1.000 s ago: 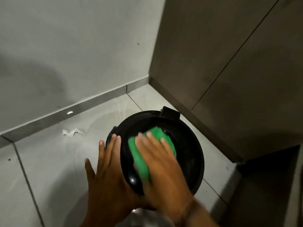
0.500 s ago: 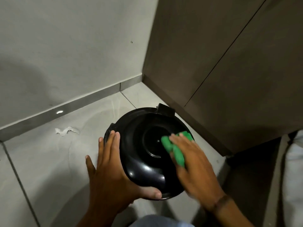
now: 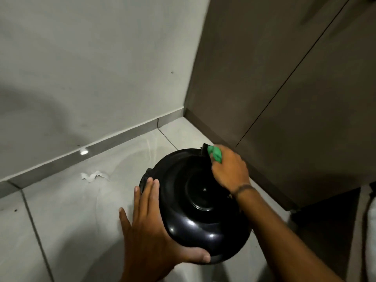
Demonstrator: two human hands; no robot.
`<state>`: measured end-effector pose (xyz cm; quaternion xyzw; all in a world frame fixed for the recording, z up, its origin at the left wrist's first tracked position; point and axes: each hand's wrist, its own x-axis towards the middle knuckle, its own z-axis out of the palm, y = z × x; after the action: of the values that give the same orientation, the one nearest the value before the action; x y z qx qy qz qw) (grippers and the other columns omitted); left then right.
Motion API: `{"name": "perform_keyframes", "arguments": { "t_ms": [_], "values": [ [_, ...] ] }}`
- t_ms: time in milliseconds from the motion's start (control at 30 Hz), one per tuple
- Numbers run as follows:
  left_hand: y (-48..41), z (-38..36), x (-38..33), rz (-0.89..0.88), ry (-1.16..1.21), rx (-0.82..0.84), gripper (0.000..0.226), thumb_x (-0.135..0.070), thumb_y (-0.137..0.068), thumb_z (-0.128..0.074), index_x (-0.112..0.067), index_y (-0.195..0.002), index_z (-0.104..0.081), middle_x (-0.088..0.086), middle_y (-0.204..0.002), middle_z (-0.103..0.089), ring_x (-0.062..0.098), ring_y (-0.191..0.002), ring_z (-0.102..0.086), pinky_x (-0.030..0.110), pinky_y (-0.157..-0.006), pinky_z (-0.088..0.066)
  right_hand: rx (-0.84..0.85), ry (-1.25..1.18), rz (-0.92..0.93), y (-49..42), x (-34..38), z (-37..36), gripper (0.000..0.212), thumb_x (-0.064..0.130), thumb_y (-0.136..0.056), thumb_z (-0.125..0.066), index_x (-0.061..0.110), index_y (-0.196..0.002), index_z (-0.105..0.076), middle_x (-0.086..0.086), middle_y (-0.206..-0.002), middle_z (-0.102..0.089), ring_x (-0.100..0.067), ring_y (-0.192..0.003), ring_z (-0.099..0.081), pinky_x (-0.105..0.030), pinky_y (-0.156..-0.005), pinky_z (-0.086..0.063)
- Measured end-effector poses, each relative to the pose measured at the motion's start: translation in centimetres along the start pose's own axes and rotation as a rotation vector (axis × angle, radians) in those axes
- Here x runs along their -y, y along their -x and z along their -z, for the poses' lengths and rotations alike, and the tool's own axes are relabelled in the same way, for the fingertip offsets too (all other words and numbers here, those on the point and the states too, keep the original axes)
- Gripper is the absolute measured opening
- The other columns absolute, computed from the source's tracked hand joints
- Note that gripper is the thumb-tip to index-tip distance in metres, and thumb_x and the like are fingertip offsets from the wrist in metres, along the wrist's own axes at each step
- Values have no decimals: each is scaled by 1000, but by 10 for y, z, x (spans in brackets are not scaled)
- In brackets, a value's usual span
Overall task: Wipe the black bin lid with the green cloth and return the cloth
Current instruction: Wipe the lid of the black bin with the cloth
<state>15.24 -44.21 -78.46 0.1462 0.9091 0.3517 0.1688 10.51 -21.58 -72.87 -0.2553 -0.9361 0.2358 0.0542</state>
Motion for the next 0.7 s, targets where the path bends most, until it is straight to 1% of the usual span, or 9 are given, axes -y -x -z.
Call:
{"name": "perform_keyframes", "arguments": {
  "t_ms": [100, 200, 267, 333, 433, 467, 533, 600, 700],
  "values": [
    [-1, -2, -4, 36, 23, -6, 194, -108, -7, -66, -35, -168, 15, -19, -179, 16, 20, -168, 7, 75, -128, -20, 56, 163, 181, -28, 37, -20, 8, 14, -83, -55, 19, -78, -57, -5, -94, -71, -33, -93, -65, -31, -79, -41],
    [-3, -4, -4, 48, 11, -7, 193, -108, -8, -66, -39, -165, 22, -20, -177, 21, 20, -168, 11, 75, -130, -14, 183, 224, 328, -24, 61, -30, 7, 18, -82, -57, 19, -76, -59, -4, -90, -72, -29, -86, -61, -35, -90, -49],
    [-4, -3, -4, 65, 5, -25, 193, -109, -6, -64, -41, -164, 24, -21, -177, 21, 20, -168, 12, 74, -130, -13, 242, 221, 452, -14, 75, -32, 5, 19, -83, -58, 20, -78, -60, -3, -92, -72, -28, -90, -63, -39, -98, -48],
    [-6, -4, -5, 118, -38, -14, 197, -112, 0, -55, -35, -164, 24, -15, -178, 18, 22, -168, 11, 70, -132, -13, 297, 260, 622, 6, 83, -41, 6, 23, -83, -61, 23, -88, -64, -2, -104, -74, -27, -106, -64, -41, -109, -42],
    [-9, -3, -10, 199, -130, 37, 201, -118, 1, -32, -19, -168, 14, 2, -180, 6, 29, -168, 5, 66, -134, -13, 413, 250, 759, 26, 85, -49, 46, 26, -83, -68, 20, -129, -69, 0, -134, -70, -22, -137, -55, -36, -125, -24],
    [-8, -4, -10, 211, -120, 37, 201, -117, 2, -38, -21, -167, 15, -1, -181, 7, 27, -168, 6, 66, -134, -13, 415, 231, 757, 22, 84, -48, 47, 26, -84, -68, 22, -131, -68, 1, -135, -70, -21, -138, -55, -35, -125, -25],
    [-6, -5, -8, 187, -50, 27, 201, -112, 5, -54, -35, -164, 24, -14, -179, 15, 21, -168, 11, 69, -133, -10, 364, 218, 684, 1, 77, -37, 39, 22, -86, -64, 26, -125, -71, 1, -128, -74, -24, -127, -62, -36, -118, -37],
    [-4, -3, -8, 150, 21, 15, 198, -110, 3, -60, -43, -161, 28, -21, -177, 21, 20, -168, 13, 72, -131, -8, 265, 171, 496, -26, 55, -21, 32, 16, -86, -60, 22, -115, -72, -4, -117, -77, -31, -114, -67, -39, -104, -50],
    [-1, -1, -9, 135, 44, 13, 196, -110, 0, -63, -43, -162, 25, -21, -176, 23, 23, -168, 14, 74, -131, -9, 48, 87, 279, -39, 13, -9, 20, 18, -94, -59, 20, -108, -73, -4, -109, -76, -29, -104, -69, -38, -95, -55]
  ]
}}
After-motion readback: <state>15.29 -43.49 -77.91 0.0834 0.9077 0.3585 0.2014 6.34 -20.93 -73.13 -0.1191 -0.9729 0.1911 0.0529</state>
